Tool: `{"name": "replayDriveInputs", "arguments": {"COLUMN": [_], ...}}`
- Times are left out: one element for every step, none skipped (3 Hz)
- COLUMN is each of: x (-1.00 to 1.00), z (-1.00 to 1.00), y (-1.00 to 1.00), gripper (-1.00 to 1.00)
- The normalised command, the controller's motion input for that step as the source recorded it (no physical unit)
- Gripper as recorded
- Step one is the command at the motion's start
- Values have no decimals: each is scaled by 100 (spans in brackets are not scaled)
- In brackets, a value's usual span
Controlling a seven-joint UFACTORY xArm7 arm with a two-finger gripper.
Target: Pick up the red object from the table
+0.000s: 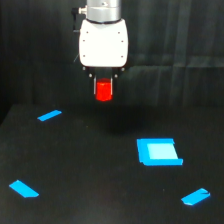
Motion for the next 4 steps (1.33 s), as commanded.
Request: {"name": "replayDriveInputs", "arguments": {"x": [-12,-1,-9,-14], "z": [5,4,12,4], "y": [15,-7,1,7], "gripper": [-100,-100,-100,-100]}}
